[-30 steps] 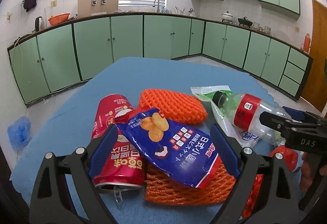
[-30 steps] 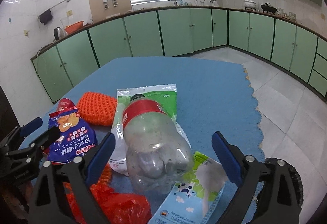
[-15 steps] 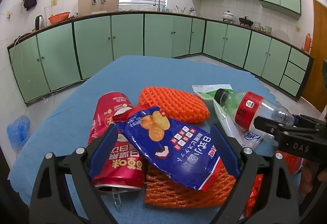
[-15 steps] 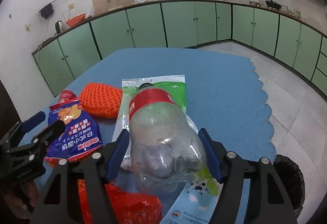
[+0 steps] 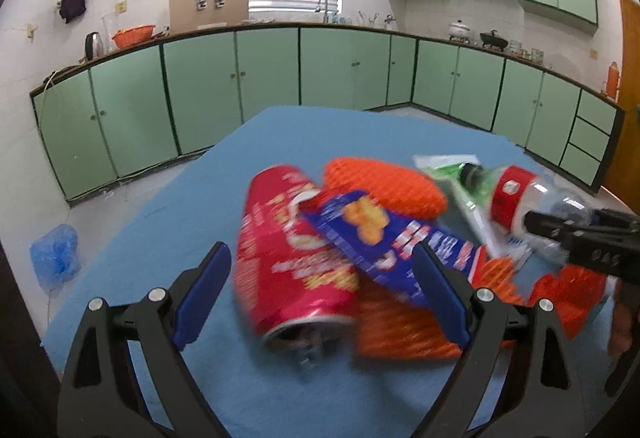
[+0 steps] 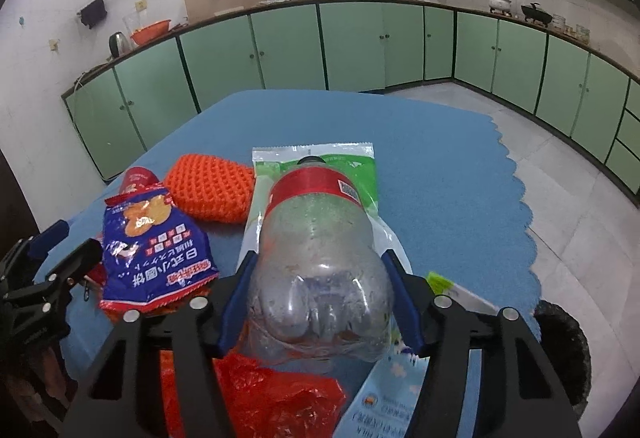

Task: Collect trash
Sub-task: 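Grasp the blue chip bag with the left gripper while the right gripper holds the bottle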

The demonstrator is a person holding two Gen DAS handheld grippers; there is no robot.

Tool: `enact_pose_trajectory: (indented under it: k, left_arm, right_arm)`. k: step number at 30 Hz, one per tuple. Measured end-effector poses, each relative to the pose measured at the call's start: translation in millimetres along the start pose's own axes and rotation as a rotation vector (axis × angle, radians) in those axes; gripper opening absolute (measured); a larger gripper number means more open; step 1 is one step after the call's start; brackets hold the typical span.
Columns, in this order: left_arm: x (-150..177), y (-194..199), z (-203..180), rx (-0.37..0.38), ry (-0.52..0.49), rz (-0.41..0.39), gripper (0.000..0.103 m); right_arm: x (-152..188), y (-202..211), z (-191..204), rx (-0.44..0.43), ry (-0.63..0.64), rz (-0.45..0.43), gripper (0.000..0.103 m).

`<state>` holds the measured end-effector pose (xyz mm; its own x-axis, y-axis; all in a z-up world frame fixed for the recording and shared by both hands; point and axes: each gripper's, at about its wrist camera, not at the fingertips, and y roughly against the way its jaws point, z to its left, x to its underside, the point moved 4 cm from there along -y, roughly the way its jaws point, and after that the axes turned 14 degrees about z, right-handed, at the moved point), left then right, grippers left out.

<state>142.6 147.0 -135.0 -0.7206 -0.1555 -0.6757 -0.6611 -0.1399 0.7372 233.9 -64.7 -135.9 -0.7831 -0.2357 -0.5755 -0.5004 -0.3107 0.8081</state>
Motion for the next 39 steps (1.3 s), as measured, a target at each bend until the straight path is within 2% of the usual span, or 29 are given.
enact_pose_trajectory:
  k: [5, 11, 14, 24, 28, 30, 32, 35, 39]
  left_arm:
    - [7, -6, 10, 0.013, 0.028, 0.033, 0.089]
    - [1, 0, -2, 0.055, 0.015, 0.011, 0.088]
    - [-5, -4, -14, 0.064, -0.006, 0.012, 0.079]
    - [-25, -39, -18, 0.095, 0.018, 0.073, 0.071]
    - [-29, -44, -18, 0.109, 0.038, 0.076, 0.059]
    - [-30, -45, -18, 0.113, 0.042, 0.076, 0.046]
    - [-31, -45, -19, 0.119, 0.045, 0.075, 0.024]
    - [-32, -44, -21, 0.129, 0.049, 0.071, 0.012]
    - [-33, -40, -25, 0.132, 0.038, 0.050, 0.005]
  right_arm:
    - [3, 5, 1, -0.001, -0.006, -0.005, 0.061]
    - [0, 12, -2, 0.015, -0.008, -0.020, 0.061]
    - [-1, 16, -4, 0.020, -0.010, -0.031, 0.061]
    - [-1, 16, -10, 0.008, -0.012, -0.037, 0.061]
    - [-1, 13, -11, 0.005, -0.012, -0.035, 0.062]
    - [-1, 12, -12, 0.003, -0.012, -0.033, 0.062]
    - [0, 12, -10, 0.003, -0.011, -0.033, 0.062]
    - [0, 11, -8, 0.005, -0.007, -0.030, 0.062]
    - [-1, 8, -7, 0.018, 0.007, -0.016, 0.062]
